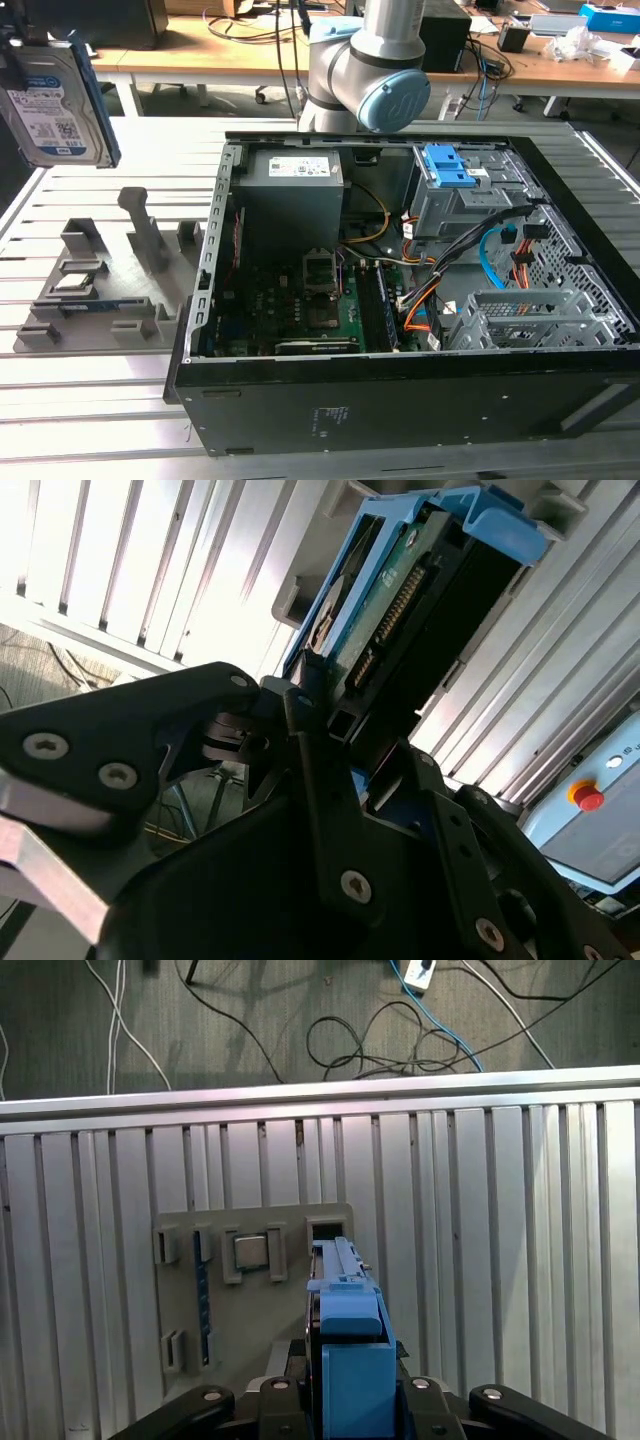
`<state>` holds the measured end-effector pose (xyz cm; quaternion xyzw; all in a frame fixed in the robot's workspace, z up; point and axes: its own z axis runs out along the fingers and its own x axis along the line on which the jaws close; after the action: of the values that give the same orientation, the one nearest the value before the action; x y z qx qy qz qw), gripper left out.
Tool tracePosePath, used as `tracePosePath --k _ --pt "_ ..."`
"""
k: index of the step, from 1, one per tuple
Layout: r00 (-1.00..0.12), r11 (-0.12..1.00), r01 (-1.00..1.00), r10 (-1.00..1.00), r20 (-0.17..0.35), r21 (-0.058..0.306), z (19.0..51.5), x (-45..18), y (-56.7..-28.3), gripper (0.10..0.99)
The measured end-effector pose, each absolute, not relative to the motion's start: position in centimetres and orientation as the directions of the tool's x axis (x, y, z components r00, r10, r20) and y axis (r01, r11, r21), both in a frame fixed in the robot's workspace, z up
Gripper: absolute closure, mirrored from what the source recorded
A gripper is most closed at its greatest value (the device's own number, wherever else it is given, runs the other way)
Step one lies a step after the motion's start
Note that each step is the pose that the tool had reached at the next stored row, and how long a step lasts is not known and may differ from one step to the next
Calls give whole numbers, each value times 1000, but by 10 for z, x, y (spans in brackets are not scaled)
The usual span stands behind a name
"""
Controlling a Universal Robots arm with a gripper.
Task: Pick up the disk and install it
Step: 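Pick up the disk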
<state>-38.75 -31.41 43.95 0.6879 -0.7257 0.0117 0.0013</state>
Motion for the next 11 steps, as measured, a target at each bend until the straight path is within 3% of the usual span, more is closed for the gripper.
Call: tracePosePath --k 11 --pt "-54 53 -998 -998 16 -15 455 -388 -314 722"
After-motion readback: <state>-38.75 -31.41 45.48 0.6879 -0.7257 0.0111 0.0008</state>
